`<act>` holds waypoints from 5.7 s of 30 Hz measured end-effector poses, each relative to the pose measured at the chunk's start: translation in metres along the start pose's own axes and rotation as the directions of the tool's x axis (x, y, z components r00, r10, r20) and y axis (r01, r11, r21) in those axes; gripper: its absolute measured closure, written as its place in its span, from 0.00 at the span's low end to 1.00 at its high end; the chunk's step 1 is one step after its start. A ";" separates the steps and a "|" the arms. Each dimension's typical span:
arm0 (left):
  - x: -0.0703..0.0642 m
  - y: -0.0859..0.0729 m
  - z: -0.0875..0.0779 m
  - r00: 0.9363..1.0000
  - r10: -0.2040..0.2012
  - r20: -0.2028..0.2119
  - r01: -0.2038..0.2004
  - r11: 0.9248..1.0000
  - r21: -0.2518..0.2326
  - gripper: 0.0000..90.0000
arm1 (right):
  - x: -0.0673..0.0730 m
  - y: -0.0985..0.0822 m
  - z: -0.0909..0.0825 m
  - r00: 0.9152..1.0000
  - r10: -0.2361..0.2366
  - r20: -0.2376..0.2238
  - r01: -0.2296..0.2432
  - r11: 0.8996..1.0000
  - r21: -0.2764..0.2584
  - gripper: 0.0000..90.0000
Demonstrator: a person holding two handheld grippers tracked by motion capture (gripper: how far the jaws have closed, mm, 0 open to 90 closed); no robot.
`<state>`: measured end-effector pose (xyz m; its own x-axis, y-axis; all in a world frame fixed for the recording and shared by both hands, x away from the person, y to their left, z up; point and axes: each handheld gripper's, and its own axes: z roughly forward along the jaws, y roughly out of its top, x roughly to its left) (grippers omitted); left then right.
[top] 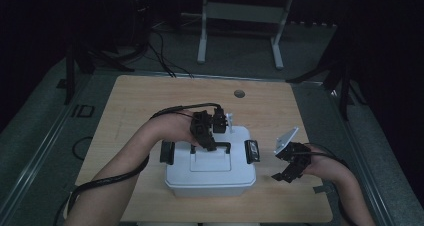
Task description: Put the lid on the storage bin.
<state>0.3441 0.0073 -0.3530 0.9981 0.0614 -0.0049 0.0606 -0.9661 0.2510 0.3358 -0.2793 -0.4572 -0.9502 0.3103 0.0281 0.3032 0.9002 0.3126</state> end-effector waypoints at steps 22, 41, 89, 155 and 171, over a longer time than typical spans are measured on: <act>0.006 -0.003 0.008 0.999 -0.020 -0.028 0.020 1.000 -0.002 0.82 | 0.001 0.001 0.005 1.000 -0.001 -0.012 0.001 1.000 0.001 0.21; 0.008 -0.051 0.002 0.993 -0.111 -0.040 0.107 0.990 -0.091 0.19 | 0.001 0.003 0.003 1.000 -0.008 -0.008 0.008 1.000 -0.006 0.21; -0.023 -0.212 -0.011 0.940 -0.332 -0.077 0.259 0.842 -0.474 0.15 | -0.001 -0.008 0.006 0.998 0.056 0.030 -0.055 0.997 -0.055 0.21; -0.072 -0.360 0.100 0.790 -0.613 -0.015 0.448 0.594 -0.668 0.15 | -0.012 -0.072 0.050 0.897 0.420 0.141 -0.311 0.824 -0.473 0.15; -0.079 -0.359 0.111 0.784 -0.621 -0.013 0.453 0.587 -0.671 0.15 | -0.013 -0.085 0.059 0.864 0.477 0.161 -0.339 0.788 -0.515 0.15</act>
